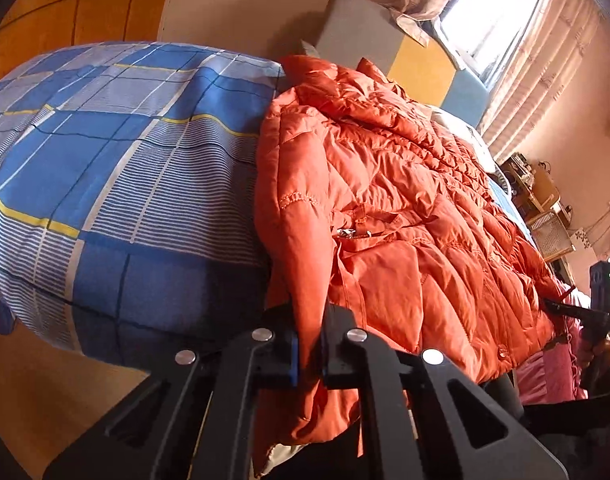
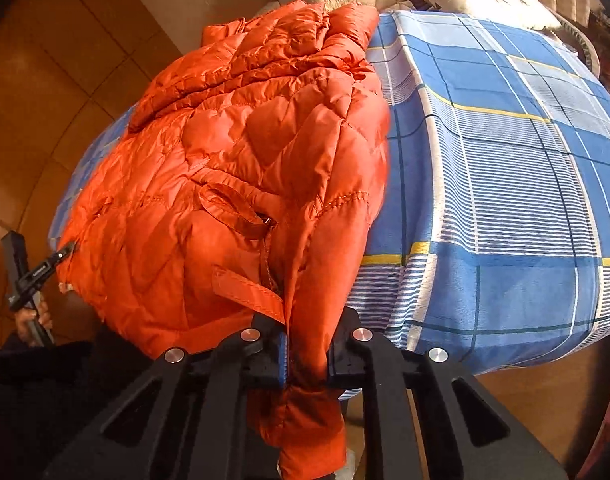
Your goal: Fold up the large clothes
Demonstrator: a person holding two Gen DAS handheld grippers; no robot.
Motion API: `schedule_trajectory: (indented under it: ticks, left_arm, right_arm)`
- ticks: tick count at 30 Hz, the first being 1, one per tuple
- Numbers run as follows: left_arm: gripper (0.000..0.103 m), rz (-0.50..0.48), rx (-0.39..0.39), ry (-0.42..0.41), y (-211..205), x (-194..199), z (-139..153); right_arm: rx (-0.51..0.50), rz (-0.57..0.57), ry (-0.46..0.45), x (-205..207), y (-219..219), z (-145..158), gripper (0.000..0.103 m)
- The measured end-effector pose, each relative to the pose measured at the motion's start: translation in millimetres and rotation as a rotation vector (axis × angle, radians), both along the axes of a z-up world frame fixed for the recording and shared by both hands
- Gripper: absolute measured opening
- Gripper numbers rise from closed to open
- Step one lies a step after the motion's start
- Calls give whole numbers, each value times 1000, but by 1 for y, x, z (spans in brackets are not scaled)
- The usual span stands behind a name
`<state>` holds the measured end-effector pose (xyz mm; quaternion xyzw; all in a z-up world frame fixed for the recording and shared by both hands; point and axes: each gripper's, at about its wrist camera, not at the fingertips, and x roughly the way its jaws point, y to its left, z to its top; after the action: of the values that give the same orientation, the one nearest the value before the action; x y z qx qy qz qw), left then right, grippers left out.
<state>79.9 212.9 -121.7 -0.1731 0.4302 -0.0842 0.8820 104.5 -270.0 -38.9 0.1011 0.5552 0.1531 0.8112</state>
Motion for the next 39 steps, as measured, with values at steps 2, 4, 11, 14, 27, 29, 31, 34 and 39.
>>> schedule_trajectory:
  ticks: [2,4,11,14,27,29,31,34,39]
  left_arm:
    - [6,-8,-11,-8,3,-10,7]
    - [6,-17,-23,-19,6,-21,16]
    - [6,-48,-77,-87,18,-67,52]
    - [6,-64,-99,-127,23,-83,68]
    - [6,-56,-237,-360,48,-63,133]
    - [6,-53,-261,-394,51,-49,142]
    - [6,-52,-278,-421,51,-34,150]
    - [6,-49,-289,-450,50,-3,160]
    - [6,-30,-299,-438,46,60,165]
  right_arm:
    - [-10,14,-11,-5,-1,8,12]
    - [-20,28,-25,-11,0,18,12]
    - [-42,89,-38,-34,1,44,11]
    - [-29,99,-50,-46,-2,56,11]
    - [86,45,-279,-18,-6,130,10]
    - [111,24,-314,-4,-9,139,10]
    - [112,12,-344,11,-9,147,10]
    - [140,-20,-367,38,-10,152,10]
    - [183,-95,-362,96,-12,146,10]
